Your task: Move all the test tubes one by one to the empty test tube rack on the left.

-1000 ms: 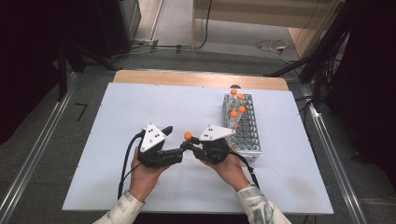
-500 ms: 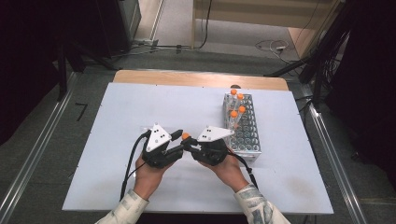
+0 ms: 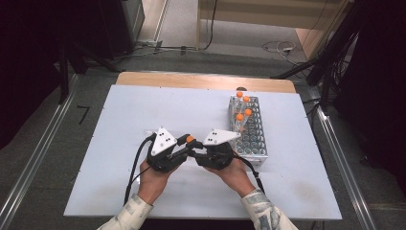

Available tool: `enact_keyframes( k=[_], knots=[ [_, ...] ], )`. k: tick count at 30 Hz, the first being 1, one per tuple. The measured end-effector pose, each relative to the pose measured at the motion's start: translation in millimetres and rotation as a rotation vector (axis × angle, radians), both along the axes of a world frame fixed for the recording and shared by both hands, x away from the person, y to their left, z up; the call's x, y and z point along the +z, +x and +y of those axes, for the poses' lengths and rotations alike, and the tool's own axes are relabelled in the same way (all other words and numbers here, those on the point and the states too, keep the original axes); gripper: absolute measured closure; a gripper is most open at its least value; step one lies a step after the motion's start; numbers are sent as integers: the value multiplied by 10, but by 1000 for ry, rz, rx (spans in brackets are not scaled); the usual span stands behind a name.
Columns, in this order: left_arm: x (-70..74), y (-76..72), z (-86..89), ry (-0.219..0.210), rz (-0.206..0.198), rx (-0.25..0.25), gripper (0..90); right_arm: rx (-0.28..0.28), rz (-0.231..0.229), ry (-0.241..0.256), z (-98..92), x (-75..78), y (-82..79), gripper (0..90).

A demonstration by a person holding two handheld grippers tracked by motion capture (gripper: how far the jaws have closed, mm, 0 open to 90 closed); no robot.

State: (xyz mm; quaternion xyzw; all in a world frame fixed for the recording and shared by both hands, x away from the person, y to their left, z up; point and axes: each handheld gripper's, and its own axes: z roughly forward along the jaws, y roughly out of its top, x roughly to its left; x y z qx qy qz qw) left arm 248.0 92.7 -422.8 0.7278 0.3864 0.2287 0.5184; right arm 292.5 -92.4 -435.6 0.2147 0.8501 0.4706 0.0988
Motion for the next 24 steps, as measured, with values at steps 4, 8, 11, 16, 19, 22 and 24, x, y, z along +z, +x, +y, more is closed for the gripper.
enact_keyframes(
  k=[4,8,11,16,19,22,24],
  knots=[
    [18,14,20,-11,6,7,706,-6,0,-8,-2,-3,-4,427],
    [33,24,36,-14,11,11,706,-31,-6,-5,-20,2,6,291],
    [57,37,62,-27,14,20,706,-50,-7,-9,-26,0,13,195],
    [80,50,91,-33,16,30,706,-74,6,-17,-41,-20,28,150],
    [97,65,124,-36,16,39,706,-88,13,-15,-63,-30,35,144],
    [122,81,174,-50,18,48,706,-92,11,-13,-86,-37,40,145],
    [143,93,214,-62,18,55,706,-97,15,-14,-102,-40,39,146]
  ],
)
